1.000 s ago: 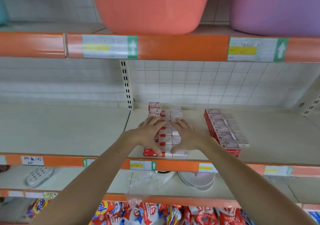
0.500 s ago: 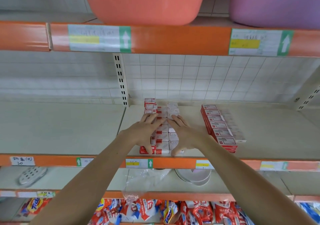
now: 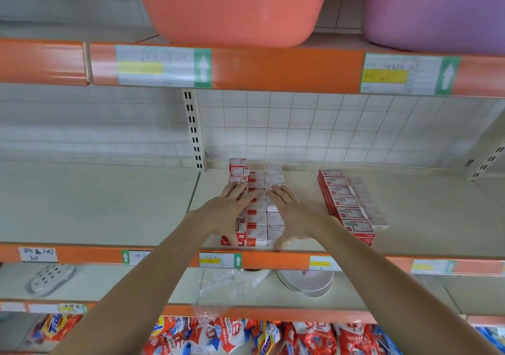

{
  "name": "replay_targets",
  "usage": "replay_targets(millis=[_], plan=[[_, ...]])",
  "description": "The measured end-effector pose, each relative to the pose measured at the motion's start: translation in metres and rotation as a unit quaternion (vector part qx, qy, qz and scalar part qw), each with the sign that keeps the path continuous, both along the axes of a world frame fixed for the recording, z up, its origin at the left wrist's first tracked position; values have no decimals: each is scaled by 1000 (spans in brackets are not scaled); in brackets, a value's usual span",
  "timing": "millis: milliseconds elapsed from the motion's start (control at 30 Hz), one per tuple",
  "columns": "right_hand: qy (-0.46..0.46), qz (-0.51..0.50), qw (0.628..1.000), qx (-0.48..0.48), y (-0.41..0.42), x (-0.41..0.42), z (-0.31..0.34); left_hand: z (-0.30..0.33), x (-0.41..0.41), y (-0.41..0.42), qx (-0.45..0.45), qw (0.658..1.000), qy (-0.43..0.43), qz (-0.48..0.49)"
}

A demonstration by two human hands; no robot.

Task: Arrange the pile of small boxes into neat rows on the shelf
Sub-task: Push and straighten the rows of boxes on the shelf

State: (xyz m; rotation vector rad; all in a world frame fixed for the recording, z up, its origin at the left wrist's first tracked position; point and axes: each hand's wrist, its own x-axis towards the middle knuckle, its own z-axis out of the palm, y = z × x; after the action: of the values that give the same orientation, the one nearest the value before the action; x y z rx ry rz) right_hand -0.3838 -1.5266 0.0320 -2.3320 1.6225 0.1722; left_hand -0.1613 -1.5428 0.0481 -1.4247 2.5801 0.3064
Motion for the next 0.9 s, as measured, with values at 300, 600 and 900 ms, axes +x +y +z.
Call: replay_targets(millis=[300,600,900], plan=[[-58,-11,998,24,-2,-1,13,2,6,-2,66,994,86,-10],[-322,-157,933,12,-27,37,29,9,23,-43,22,911,385,147],[-370,-158,915,30,-46,67,33,-6,13,-72,104,861,422,265]])
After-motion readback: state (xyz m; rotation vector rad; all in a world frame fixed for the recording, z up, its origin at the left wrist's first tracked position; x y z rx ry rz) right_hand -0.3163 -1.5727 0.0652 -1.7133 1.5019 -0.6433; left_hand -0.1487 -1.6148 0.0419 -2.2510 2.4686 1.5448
